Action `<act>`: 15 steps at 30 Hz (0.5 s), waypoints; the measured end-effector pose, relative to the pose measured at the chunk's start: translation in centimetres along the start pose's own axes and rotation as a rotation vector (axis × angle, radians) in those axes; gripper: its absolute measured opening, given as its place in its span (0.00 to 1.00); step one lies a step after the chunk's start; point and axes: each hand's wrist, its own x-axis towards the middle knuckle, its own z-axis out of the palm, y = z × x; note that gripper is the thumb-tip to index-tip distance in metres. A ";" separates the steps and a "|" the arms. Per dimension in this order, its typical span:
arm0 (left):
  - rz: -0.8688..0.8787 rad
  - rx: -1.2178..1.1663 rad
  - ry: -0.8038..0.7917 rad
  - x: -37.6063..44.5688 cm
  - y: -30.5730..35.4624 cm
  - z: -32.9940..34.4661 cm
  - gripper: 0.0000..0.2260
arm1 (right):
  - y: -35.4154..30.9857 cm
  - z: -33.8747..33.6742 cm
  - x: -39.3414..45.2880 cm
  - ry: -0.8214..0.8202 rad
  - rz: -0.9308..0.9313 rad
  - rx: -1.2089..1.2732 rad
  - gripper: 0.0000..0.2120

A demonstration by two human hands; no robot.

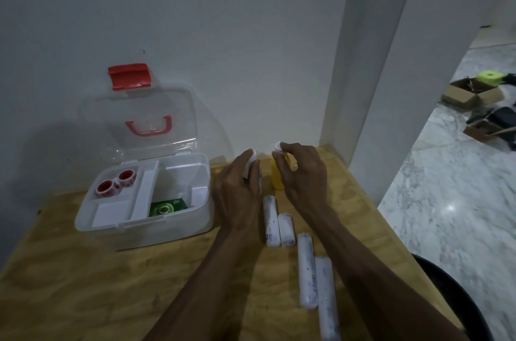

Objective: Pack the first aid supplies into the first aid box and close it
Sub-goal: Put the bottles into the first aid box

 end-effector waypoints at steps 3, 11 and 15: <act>0.019 -0.011 -0.001 -0.1 0.3 -0.3 0.12 | -0.4 -0.7 0.2 0.030 -0.003 0.016 0.08; 0.157 -0.067 0.102 1.9 4.6 -3.9 0.11 | -5.6 -4.2 3.6 0.117 -0.055 0.108 0.07; 0.189 -0.075 0.182 3.8 6.0 -7.9 0.12 | -9.7 -4.8 4.9 0.114 -0.068 0.192 0.07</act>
